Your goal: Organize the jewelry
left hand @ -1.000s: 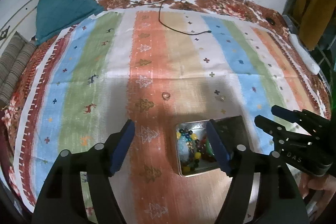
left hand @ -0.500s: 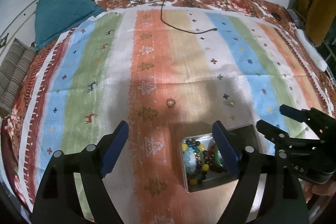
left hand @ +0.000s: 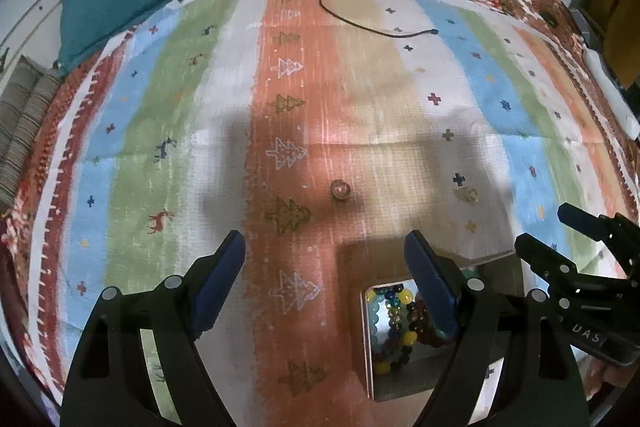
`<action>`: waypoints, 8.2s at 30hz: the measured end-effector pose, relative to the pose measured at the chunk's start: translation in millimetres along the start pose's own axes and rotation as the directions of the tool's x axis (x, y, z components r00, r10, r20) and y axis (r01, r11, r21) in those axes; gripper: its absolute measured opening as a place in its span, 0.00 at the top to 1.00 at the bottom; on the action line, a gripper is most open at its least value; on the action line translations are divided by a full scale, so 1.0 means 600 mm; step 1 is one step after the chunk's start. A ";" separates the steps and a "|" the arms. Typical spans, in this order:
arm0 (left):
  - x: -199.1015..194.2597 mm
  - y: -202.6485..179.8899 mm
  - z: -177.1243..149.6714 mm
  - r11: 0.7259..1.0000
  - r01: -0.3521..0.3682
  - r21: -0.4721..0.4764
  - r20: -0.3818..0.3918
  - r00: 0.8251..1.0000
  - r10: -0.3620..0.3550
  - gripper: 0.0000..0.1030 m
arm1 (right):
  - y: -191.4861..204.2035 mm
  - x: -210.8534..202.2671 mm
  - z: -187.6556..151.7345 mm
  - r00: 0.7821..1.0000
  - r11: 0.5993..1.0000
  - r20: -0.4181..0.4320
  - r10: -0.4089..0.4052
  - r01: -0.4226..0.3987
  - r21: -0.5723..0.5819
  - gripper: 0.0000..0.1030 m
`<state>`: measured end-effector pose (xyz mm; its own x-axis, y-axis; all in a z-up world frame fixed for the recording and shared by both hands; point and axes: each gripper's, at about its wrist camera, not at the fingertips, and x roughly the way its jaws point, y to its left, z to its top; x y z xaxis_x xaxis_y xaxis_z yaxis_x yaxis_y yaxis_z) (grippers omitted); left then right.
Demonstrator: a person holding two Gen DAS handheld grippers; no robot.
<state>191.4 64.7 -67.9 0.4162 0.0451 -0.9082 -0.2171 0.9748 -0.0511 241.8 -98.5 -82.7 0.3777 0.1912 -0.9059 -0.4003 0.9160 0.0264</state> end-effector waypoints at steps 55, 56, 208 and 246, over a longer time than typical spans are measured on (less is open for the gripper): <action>0.206 -0.019 0.074 0.995 0.042 0.087 -0.228 0.973 -0.021 0.47 | -0.019 0.191 0.072 0.977 0.999 -0.208 -0.045 0.039 -0.033 0.66; 0.207 -0.020 0.074 0.995 0.041 0.093 -0.229 0.973 -0.018 0.47 | -0.018 0.191 0.071 0.977 0.999 -0.210 -0.045 0.039 -0.035 0.67; -0.188 -0.039 -0.216 0.970 0.217 0.114 0.159 0.959 -0.233 0.23 | 0.036 -0.181 -0.187 0.979 0.983 0.131 0.155 -0.139 -0.119 0.27; -0.215 -0.042 -0.251 0.982 0.130 0.137 0.283 0.945 -0.165 0.06 | 0.044 -0.226 -0.221 0.962 0.985 0.243 0.127 -0.094 -0.142 0.07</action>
<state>10.3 1.5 -11.7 0.6789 -0.0561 -0.7321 -0.0384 0.9930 -0.1116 69.5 -147.1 -15.5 0.5152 0.3858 -0.7653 -0.5486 0.8345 0.0514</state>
